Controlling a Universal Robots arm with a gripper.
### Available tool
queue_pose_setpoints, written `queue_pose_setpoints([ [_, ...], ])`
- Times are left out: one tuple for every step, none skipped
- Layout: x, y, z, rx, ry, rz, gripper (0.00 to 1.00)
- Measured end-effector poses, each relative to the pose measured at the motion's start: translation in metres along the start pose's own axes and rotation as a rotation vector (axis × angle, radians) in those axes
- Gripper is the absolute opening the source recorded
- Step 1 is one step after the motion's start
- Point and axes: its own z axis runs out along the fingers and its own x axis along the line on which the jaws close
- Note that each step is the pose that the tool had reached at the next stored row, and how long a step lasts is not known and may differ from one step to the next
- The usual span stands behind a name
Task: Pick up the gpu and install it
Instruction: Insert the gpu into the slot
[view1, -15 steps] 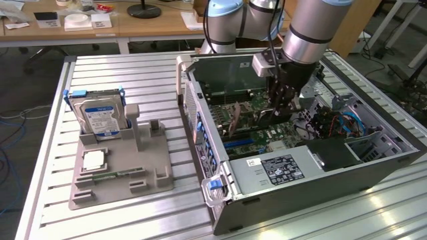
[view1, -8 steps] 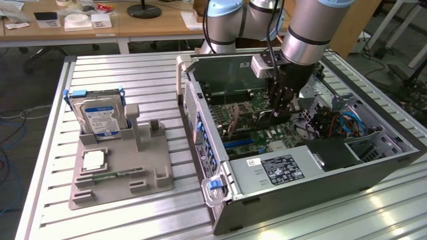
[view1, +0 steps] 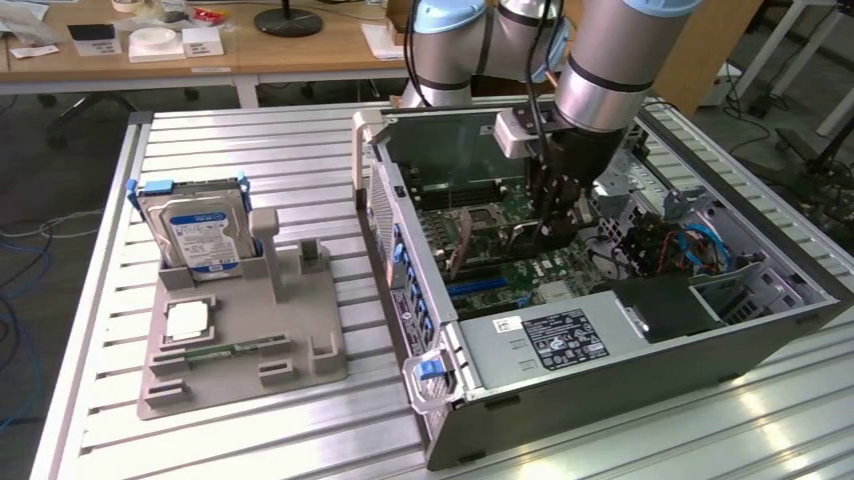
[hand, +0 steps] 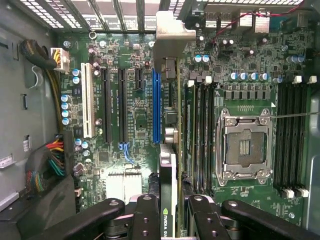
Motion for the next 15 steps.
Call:
queue_pose_setpoints([
  [0.0000, 0.0000, 0.0000, -0.0001, 0.0000, 0.000, 0.27],
  [0.0000, 0.0001, 0.0000, -0.0001, -0.0001, 0.000, 0.27],
  [0.0000, 0.0001, 0.0000, 0.0000, -0.0001, 0.000, 0.27],
  [0.0000, 0.0001, 0.0000, 0.0000, -0.0001, 0.000, 0.27],
  [0.0000, 0.0002, 0.0000, 0.0000, -0.0001, 0.000, 0.27],
  [0.0000, 0.0005, 0.0000, 0.0000, -0.0001, 0.000, 0.27],
  [0.0000, 0.0016, 0.0000, 0.0001, -0.0002, 0.000, 0.27],
  [0.0001, 0.0033, 0.0000, 0.0000, -0.0001, 0.000, 0.27],
  [0.0001, 0.0056, -0.0001, 0.0002, -0.0002, 0.000, 0.27],
  [0.0002, 0.0076, -0.0002, 0.0003, -0.0001, 0.000, 0.27],
  [0.0002, 0.0089, -0.0002, 0.0003, -0.0001, 0.000, 0.27],
  [0.0002, 0.0096, -0.0002, 0.0003, -0.0002, 0.000, 0.27],
  [0.0003, 0.0097, -0.0002, 0.0003, -0.0002, 0.000, 0.27],
  [0.0011, 0.0097, -0.0003, 0.0002, -0.0001, 0.000, 0.27],
  [0.0022, 0.0097, -0.0004, 0.0002, -0.0001, 0.000, 0.27],
])
